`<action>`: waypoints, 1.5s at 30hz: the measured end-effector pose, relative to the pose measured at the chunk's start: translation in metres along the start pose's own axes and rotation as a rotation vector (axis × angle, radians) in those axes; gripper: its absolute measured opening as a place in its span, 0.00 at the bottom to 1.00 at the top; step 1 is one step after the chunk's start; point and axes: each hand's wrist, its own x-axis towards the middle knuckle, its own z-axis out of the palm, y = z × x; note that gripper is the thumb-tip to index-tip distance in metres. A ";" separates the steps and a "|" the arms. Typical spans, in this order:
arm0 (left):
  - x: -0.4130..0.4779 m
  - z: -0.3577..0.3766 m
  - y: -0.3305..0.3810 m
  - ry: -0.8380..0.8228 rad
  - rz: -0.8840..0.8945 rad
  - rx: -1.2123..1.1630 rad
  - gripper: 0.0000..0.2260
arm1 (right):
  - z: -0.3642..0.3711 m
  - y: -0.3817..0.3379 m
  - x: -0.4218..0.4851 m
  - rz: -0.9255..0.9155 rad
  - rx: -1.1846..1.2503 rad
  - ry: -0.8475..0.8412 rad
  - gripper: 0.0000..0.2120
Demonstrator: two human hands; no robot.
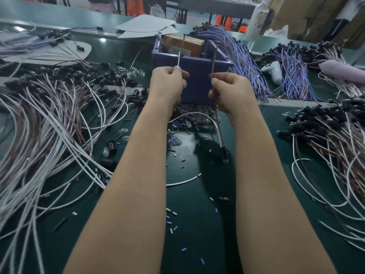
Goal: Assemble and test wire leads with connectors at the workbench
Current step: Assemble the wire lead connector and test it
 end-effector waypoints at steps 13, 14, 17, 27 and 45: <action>-0.003 0.001 0.002 -0.047 0.027 0.074 0.14 | -0.003 -0.001 0.000 0.004 -0.028 -0.001 0.08; -0.003 0.001 0.002 -0.049 0.029 0.080 0.14 | -0.003 -0.001 0.000 0.004 -0.027 -0.003 0.08; -0.003 0.002 0.002 -0.048 0.041 0.097 0.13 | -0.004 -0.001 0.000 0.008 -0.021 -0.001 0.09; -0.002 0.002 0.001 -0.056 0.054 0.112 0.13 | -0.003 0.000 0.001 -0.003 -0.028 0.001 0.08; -0.002 0.006 -0.005 -0.100 0.218 0.352 0.15 | -0.001 0.001 0.001 0.018 -0.025 -0.002 0.08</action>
